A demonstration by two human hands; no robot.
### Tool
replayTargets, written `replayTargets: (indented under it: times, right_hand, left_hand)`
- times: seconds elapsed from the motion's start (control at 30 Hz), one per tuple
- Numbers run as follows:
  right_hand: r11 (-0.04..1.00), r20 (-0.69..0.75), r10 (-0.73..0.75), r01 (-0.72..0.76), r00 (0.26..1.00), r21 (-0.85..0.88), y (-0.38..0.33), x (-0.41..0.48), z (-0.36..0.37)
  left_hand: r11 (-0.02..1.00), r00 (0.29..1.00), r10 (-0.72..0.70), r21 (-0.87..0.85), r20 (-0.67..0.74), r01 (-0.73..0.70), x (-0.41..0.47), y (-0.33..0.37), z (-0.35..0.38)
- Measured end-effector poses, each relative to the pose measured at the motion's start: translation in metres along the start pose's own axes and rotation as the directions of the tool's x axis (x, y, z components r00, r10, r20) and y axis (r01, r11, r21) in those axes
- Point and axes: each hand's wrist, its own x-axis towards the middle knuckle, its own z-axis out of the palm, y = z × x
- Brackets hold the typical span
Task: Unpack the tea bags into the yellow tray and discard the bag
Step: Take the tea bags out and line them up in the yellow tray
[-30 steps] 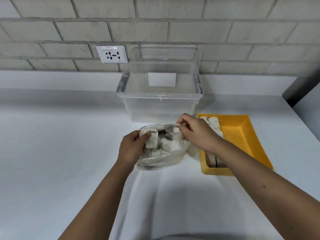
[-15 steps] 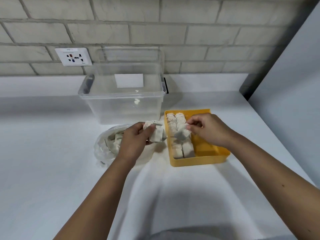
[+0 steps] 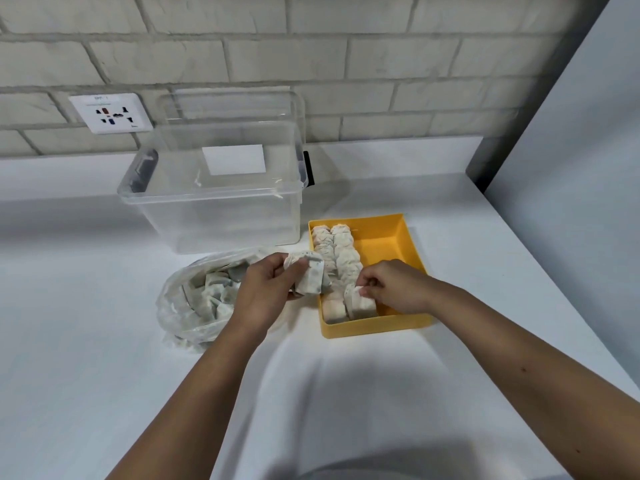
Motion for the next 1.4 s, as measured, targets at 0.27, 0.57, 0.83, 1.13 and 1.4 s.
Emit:
replayTargets:
  times: [0.27, 0.57, 0.83, 1.13, 1.4]
  right_hand:
    - [0.994, -0.105, -0.001, 0.012, 0.994, 0.106, 0.003, 0.001, 0.0]
    - [0.959, -0.296, -0.013, 0.096, 0.955, 0.268, -0.008, -0.004, 0.002]
    - [0.778, -0.42, 0.16, 0.148, 0.893, 0.611, -0.04, -0.001, 0.01]
    - [0.348, -0.187, 0.313, 0.07, 0.931, 0.935, -0.037, -0.006, 0.002]
    - [0.371, -0.207, 0.293, 0.089, 0.933, 0.924, -0.034, -0.007, 0.002]
  left_hand:
    - [1.0, 1.0, -0.022, 0.007, 0.016, 0.021, 0.002, -0.001, 0.0]
    - [0.995, 0.996, -0.072, -0.067, 0.055, 0.076, -0.001, 0.002, 0.007]
    - [0.973, 0.98, -0.138, -0.165, 0.14, 0.161, -0.008, 0.012, 0.018]
    - [0.932, 0.951, -0.192, -0.258, 0.241, 0.253, -0.011, 0.014, 0.021]
    - [0.945, 0.95, -0.22, -0.191, 0.223, 0.264, -0.006, 0.014, 0.023]
